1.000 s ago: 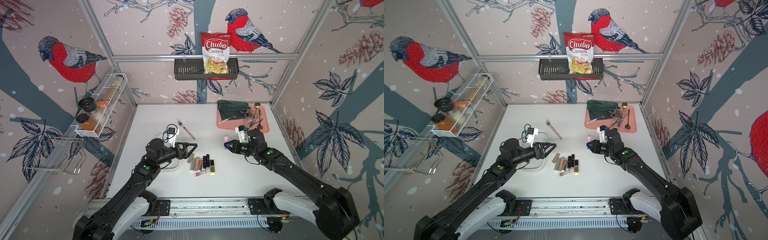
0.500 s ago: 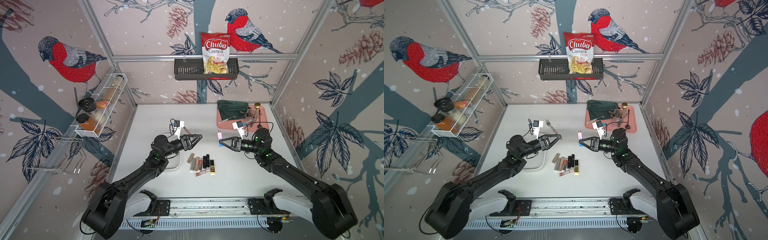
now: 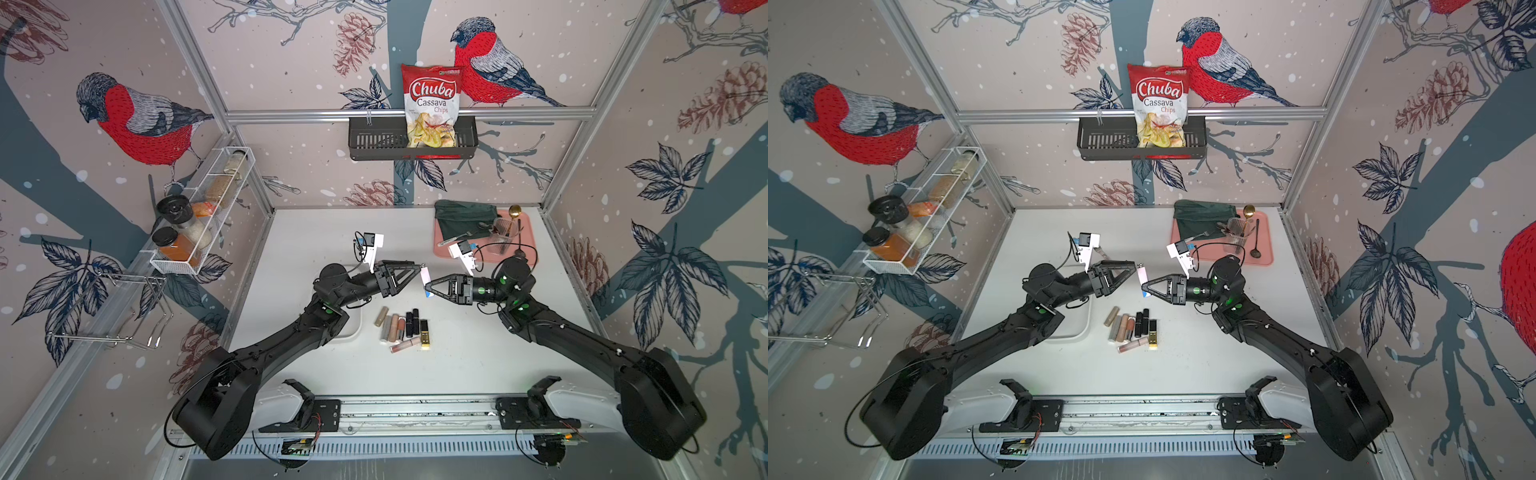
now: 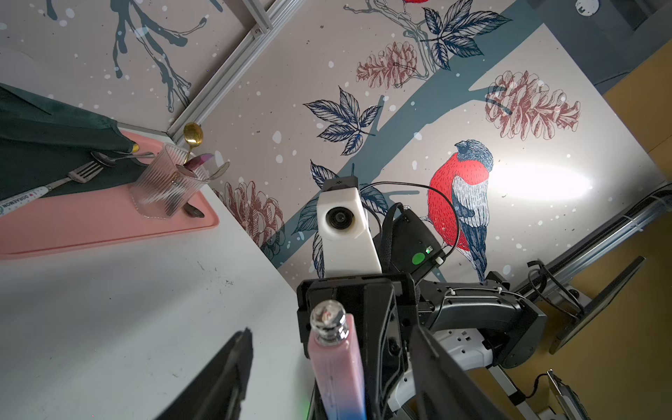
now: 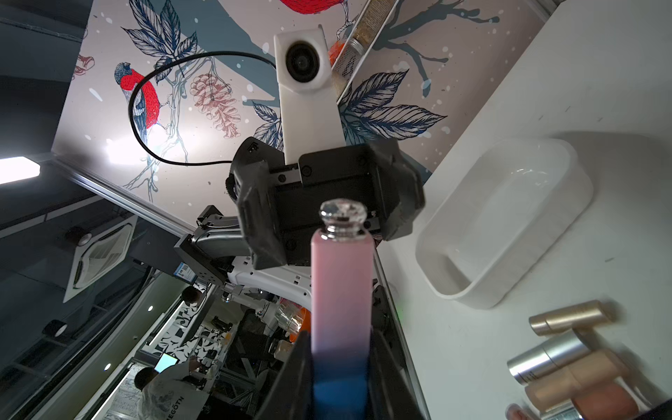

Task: Put the lipstick into the storage box
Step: Place the lipstick in the storage box.

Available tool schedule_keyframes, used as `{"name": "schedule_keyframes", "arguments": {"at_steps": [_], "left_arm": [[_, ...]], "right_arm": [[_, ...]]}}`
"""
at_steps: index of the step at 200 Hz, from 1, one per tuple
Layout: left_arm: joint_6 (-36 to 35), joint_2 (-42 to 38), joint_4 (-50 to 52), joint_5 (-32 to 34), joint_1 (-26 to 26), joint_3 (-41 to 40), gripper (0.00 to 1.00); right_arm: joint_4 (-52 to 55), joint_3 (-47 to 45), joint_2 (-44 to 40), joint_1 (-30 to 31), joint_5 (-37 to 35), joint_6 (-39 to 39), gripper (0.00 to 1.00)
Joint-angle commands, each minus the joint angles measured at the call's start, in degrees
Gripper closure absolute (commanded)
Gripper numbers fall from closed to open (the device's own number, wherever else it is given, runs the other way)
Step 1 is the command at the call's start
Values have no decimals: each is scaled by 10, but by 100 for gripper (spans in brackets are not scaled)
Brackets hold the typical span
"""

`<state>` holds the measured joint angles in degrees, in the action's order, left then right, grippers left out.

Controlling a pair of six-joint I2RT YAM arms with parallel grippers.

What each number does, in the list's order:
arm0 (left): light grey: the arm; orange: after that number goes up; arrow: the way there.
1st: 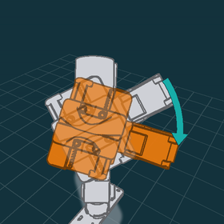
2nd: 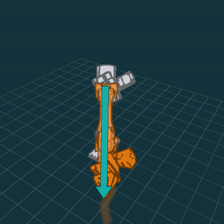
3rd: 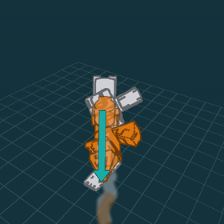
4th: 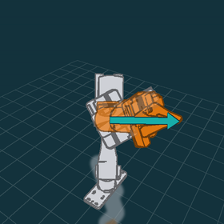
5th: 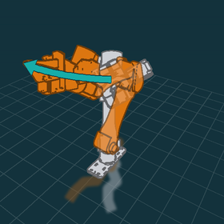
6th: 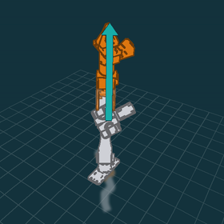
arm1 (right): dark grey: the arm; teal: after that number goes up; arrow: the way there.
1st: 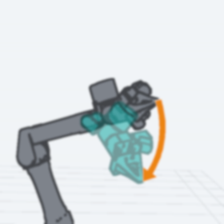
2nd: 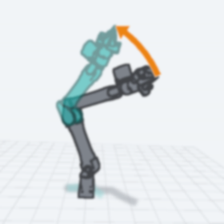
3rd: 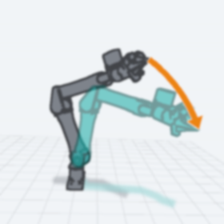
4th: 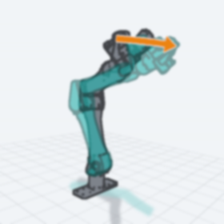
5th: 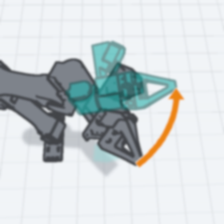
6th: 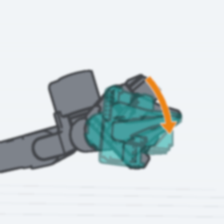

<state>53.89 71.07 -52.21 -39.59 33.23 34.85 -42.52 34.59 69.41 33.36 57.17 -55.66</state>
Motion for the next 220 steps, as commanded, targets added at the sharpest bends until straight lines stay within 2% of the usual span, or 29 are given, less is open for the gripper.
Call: {"name": "schedule_keyframes", "arguments": {"at_steps": [1,50,106,182,207,220], "left_arm": [[-16,5,-15,2,9,8,30],[-22,9,-10,-8,21,15,44],[-23,13,-3,-29,25,15,51],[-22,16,3,-43,25,19,85],[-21,16,3,-48,25,20,95],[-23,16,8,-49,25,19,98]], "right_arm": [[-20,10,3,6,-7,1,79],[-19,15,10,9,-12,1,79],[-6,19,9,11,-12,10,79],[3,17,7,13,-18,17,79],[10,20,6,14,-21,21,66],[15,21,6,14,-23,25,49]]}}
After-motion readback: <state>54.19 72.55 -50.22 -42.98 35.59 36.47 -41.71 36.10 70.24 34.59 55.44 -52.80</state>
